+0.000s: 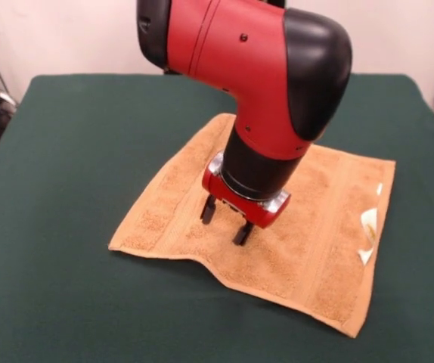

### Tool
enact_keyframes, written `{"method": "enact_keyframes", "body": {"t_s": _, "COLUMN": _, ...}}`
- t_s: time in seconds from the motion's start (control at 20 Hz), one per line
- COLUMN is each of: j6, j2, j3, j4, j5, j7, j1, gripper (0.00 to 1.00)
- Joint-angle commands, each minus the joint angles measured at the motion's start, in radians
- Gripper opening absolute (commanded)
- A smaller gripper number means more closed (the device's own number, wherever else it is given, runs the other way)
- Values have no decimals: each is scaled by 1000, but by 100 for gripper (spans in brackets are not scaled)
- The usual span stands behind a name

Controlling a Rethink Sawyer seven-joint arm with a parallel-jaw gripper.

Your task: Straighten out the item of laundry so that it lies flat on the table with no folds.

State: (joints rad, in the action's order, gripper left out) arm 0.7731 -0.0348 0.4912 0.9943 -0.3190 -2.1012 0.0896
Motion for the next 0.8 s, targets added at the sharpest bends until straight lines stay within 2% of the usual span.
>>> {"method": "enact_keyframes", "body": {"t_s": 0.05, "j6": -279, "j2": 183, "j3": -290, "j4": 18, "j5": -93, "j7": -231, "j1": 78, "gripper": 100}}
{"method": "enact_keyframes", "body": {"t_s": 0.4, "j6": -275, "j2": 160, "j3": -317, "j4": 25, "j5": -94, "j7": -192, "j1": 68, "gripper": 100}}
{"method": "enact_keyframes", "body": {"t_s": 0.8, "j6": -289, "j2": 145, "j3": -432, "j4": 32, "j5": -117, "j7": -106, "j1": 16, "gripper": 100}}
